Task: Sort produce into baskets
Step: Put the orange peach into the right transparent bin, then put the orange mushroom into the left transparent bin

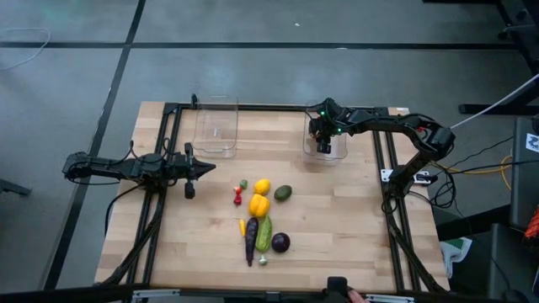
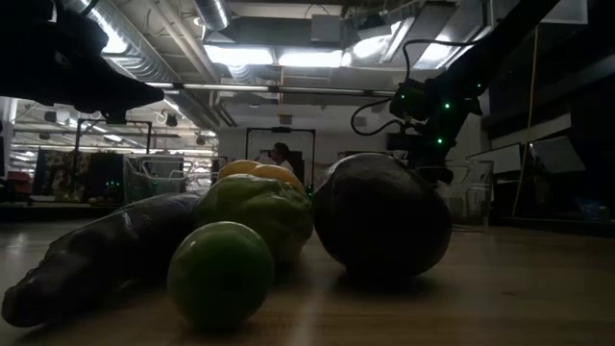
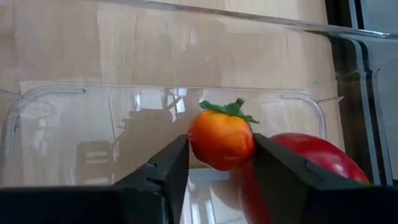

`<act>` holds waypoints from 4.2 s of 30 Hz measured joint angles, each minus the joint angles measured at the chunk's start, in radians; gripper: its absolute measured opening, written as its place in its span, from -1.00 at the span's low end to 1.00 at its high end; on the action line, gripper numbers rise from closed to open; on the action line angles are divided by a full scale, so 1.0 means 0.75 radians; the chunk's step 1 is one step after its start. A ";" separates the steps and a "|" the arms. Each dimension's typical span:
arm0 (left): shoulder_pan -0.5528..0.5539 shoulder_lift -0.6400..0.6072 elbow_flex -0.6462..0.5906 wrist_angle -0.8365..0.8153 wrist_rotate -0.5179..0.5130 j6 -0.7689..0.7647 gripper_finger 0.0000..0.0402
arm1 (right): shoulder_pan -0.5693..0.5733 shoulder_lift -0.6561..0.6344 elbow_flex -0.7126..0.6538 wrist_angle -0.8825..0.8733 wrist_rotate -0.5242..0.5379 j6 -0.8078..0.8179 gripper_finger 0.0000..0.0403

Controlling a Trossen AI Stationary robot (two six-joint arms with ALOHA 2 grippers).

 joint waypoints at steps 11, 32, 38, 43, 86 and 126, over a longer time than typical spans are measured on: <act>0.000 0.000 0.000 0.001 0.000 -0.002 -0.99 | 0.000 0.000 0.000 -0.001 0.070 0.001 -0.04; 0.000 0.032 0.001 0.445 -0.093 -0.159 -0.99 | 0.002 0.001 0.238 -0.324 0.429 0.040 -0.04; 0.000 0.200 0.063 0.445 -0.179 -0.172 -0.74 | 0.002 0.001 0.330 -0.452 0.426 0.076 -0.04; -0.005 0.412 0.189 0.440 -0.192 -0.173 -0.34 | 0.002 0.001 0.402 -0.525 0.380 0.079 -0.04; -0.109 1.752 0.684 -0.065 -0.031 -0.726 -0.06 | 0.333 -0.370 0.537 -0.833 -0.020 0.334 -0.04; -0.117 1.762 0.682 -0.127 -0.026 -0.698 -0.06 | 0.842 -0.363 0.242 -0.129 0.000 0.669 -0.04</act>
